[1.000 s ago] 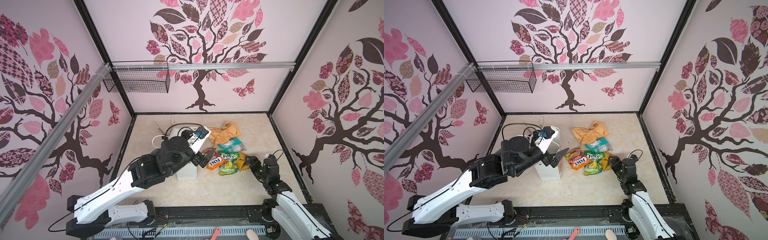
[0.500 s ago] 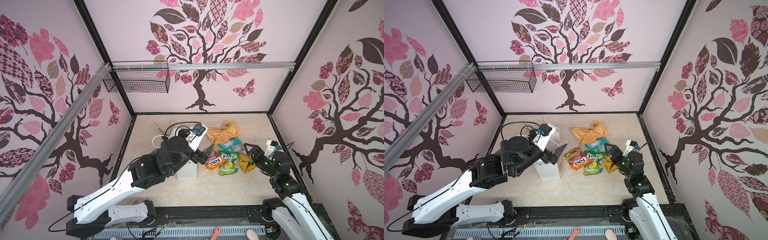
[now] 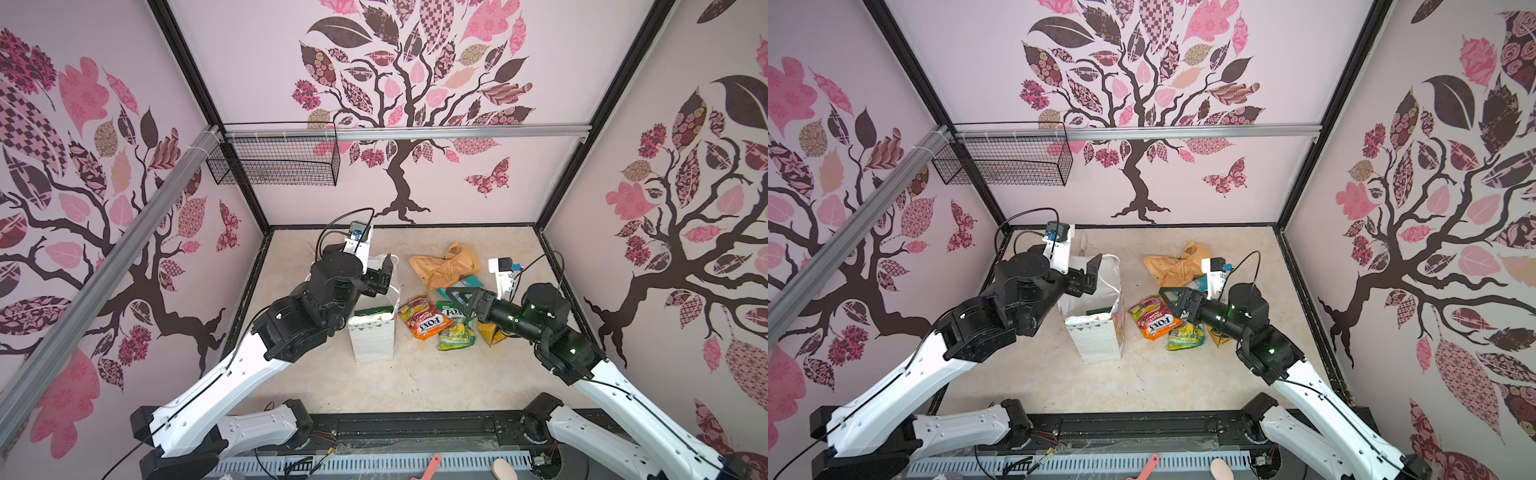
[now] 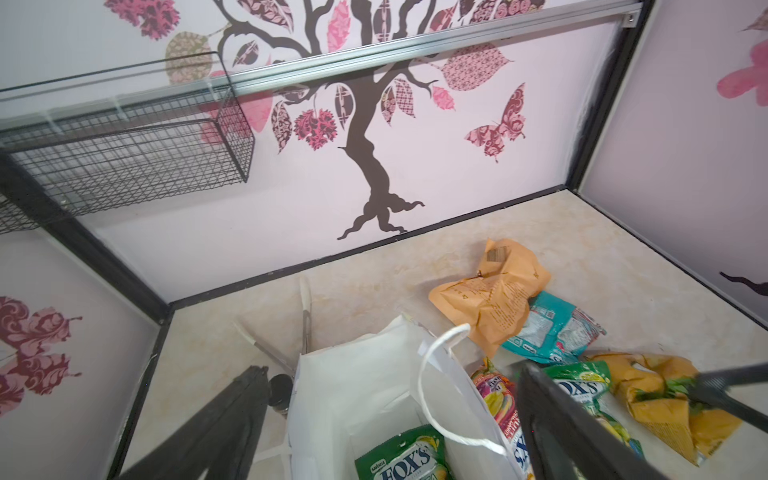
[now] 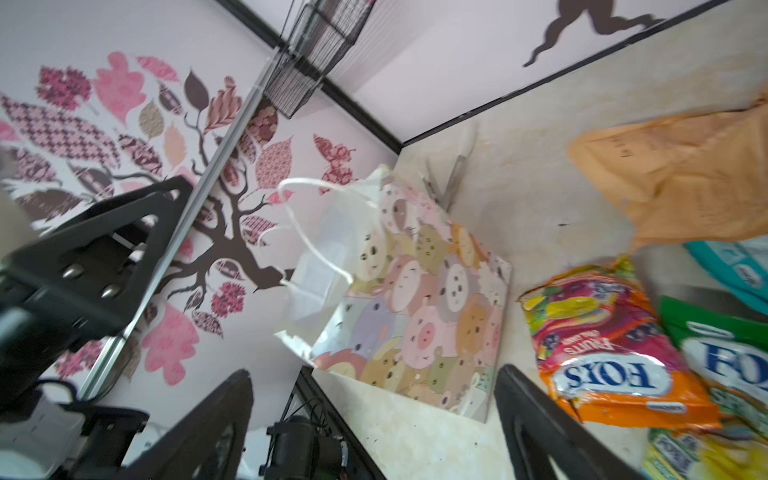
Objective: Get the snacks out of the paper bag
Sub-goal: 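Move the right gripper back toward the bag while the left moves over it, then lower the left gripper into the bag toward the green Spring Tea pack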
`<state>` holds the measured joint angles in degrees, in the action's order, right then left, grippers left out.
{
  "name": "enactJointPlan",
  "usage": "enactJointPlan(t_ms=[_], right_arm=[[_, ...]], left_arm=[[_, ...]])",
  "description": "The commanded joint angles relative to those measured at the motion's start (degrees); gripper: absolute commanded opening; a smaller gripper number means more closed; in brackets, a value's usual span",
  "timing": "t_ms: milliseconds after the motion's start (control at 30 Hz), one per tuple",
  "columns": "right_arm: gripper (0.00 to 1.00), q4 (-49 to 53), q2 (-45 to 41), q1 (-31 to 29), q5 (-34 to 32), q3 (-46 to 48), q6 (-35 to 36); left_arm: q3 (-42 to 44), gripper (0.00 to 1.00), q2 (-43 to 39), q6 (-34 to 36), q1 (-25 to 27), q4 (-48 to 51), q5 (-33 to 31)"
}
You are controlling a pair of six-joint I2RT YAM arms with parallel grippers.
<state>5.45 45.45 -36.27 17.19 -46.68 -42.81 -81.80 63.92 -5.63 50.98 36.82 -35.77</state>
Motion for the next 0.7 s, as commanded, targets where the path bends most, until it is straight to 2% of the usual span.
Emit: enactJointPlan(t_ms=[0,100,200,333,467,667], right_arm=[[0.93,2.9,3.1,-7.7,-4.0,-5.6,7.0],[0.93,4.0,7.2,-15.2,-7.2,-8.9,10.2],[0.93,3.9,11.2,-19.4,-6.8,-11.0,11.1],[0.93,3.6,14.6,-20.2,-4.4,-11.9,10.2],[0.93,2.0,14.7,-20.2,-4.8,-10.9,9.9],[0.94,1.4,14.0,-20.2,-6.8,-10.3,9.9]], left_arm=[[-1.4,0.92,2.4,-4.2,-3.4,4.2,0.8],[-1.3,0.88,3.9,-8.1,-7.3,6.7,2.6],[-0.7,0.84,5.4,-12.0,-11.4,8.8,6.4],[-0.6,0.77,7.9,-15.3,-15.6,11.6,12.0],[-0.5,0.62,10.7,-17.0,-16.8,14.4,16.2],[-0.3,0.59,14.7,-18.7,-17.0,16.0,19.4]])
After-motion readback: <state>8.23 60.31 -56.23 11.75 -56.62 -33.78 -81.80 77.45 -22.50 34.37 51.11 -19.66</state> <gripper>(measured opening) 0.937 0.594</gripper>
